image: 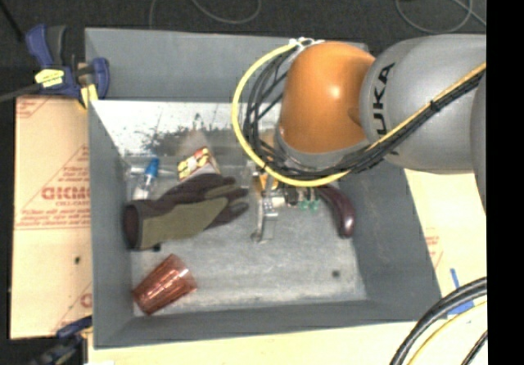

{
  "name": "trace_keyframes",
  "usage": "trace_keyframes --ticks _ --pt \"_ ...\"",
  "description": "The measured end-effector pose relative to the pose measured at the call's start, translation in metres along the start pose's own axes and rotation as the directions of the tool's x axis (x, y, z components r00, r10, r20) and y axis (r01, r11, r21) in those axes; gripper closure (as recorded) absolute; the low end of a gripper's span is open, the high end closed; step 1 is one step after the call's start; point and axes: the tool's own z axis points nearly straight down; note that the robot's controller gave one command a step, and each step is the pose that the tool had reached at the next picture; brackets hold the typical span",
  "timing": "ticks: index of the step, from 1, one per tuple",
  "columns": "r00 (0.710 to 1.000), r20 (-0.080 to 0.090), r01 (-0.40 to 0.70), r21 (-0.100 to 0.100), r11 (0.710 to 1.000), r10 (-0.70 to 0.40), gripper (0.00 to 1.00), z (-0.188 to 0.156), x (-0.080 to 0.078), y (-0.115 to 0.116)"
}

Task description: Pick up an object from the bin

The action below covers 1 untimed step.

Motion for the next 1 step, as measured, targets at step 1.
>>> trace_keyframes --ticks 1 --pt "1.000 0.008 -0.002 -0.001 1.000 0.002 0.00 -0.0048 -0.0013 -0.0003"
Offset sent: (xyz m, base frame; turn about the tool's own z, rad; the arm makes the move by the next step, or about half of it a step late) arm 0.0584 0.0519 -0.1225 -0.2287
